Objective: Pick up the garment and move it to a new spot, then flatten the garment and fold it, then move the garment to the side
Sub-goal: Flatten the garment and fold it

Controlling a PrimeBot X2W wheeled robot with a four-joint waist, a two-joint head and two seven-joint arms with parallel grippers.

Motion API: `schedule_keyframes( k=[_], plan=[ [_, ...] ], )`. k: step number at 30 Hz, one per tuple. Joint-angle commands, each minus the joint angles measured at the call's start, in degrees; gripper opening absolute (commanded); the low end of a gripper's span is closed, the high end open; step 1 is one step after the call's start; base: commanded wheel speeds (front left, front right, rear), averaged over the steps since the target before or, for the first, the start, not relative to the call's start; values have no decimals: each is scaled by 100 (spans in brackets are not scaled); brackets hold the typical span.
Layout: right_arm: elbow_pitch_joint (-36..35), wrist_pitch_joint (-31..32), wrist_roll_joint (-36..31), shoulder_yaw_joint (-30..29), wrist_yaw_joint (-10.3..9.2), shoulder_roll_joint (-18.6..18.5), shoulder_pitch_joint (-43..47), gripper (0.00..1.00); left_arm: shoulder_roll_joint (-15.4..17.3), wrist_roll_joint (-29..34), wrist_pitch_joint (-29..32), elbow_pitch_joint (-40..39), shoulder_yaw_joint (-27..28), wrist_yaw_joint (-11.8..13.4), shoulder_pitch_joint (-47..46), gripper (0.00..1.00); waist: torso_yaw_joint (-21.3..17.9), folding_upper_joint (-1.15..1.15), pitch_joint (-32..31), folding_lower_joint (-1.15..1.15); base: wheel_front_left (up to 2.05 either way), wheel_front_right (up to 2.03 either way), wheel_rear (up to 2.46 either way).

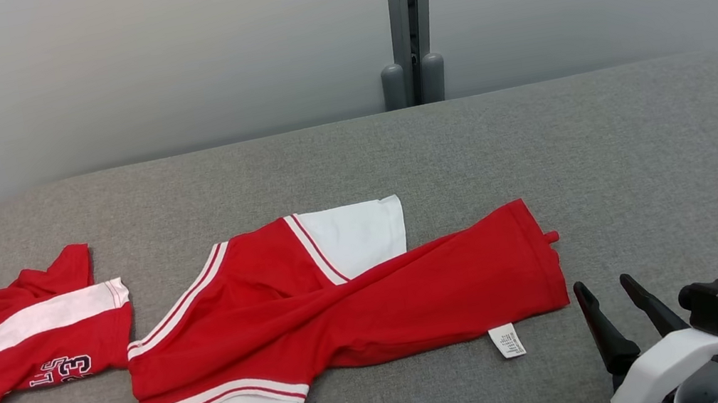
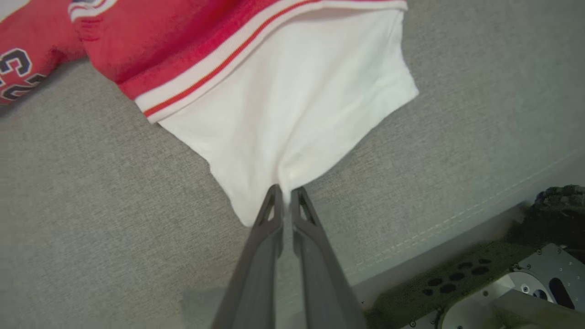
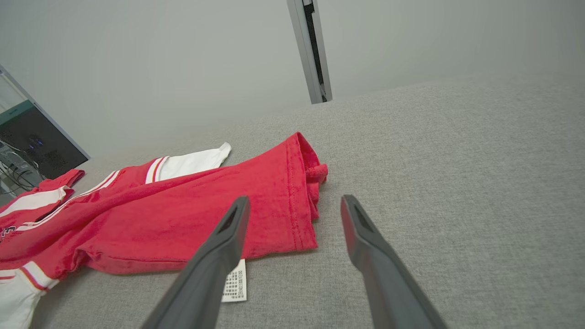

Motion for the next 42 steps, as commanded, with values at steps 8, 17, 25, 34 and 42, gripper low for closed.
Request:
schedule_keyframes(
  k=[8,17,25,34,42],
  plan=[
    [-56,128,-28,8,3,-35,63,100,-70,-99,-135,145,13,93,163,100,26,0,42,0,0,0,0],
    [-108,91,-29,-14,3,-34,105,100,-370,-290,-1194,-108,590,526,305,100,4,0,2,0,0,0,0],
    [-179,-179,6,1,3,-36,58,100,-728,-189,-2514,-292,1006,865,305,100,38,0,-45,0,0,0,0],
    [-420,-704,-15,-24,3,-33,-47,100,-1148,-167,-4242,-355,1546,1066,85,100,45,0,-79,0,0,0,0],
    [-757,-951,-214,-99,3,-33,-10,100,-1341,-31,-4551,7,1843,1024,166,100,48,0,-77,0,0,0,0]
  ],
)
